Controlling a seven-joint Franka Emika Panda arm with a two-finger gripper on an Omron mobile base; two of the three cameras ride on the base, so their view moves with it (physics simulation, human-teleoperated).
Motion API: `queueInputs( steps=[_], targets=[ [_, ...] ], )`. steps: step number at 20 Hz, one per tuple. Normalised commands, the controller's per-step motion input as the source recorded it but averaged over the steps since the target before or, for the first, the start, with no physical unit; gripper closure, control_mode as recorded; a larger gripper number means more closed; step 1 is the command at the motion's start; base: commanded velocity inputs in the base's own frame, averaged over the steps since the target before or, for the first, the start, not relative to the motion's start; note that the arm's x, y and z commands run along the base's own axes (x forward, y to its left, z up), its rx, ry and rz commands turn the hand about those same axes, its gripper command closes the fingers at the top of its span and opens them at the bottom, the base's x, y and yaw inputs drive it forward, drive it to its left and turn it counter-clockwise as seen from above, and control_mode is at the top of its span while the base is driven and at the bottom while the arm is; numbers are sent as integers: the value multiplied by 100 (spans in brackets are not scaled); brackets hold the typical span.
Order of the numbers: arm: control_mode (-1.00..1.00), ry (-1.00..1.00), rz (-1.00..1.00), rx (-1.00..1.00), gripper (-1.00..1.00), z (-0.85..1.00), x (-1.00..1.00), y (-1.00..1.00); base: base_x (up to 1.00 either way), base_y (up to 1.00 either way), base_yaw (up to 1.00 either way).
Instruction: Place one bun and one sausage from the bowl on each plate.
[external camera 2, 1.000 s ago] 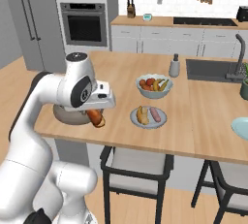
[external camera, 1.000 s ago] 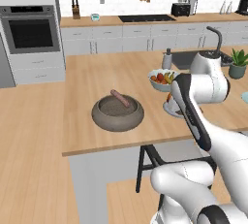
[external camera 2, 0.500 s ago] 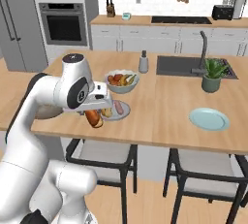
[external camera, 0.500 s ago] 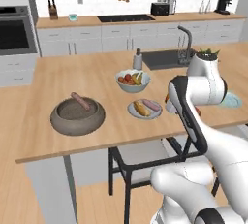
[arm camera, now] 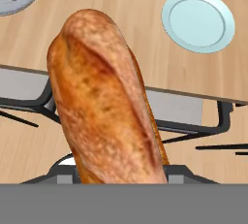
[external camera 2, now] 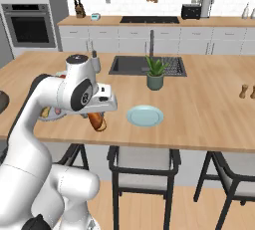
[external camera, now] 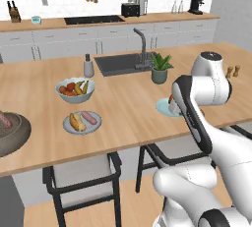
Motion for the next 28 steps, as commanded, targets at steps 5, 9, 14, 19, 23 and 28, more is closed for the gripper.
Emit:
queueInputs(
  steps=[5, 9, 14, 19, 23, 28],
  targets=[
    [100, 0, 0, 0, 100, 0, 0, 0, 55, -84, -4],
    [100, 0, 0, 0, 100, 0, 0, 0, 73, -44, 4],
    [-100, 2, 11, 2, 100, 0, 45, -18, 25, -16, 6],
    [-100, 11, 27, -1, 100, -5, 100, 8, 0, 0, 0],
    [-100, 20, 20, -8, 100, -26, 100, 44, 0, 0, 0],
    [-100, 16, 14, -5, 100, -53, 100, 34, 0, 0, 0]
  ],
)
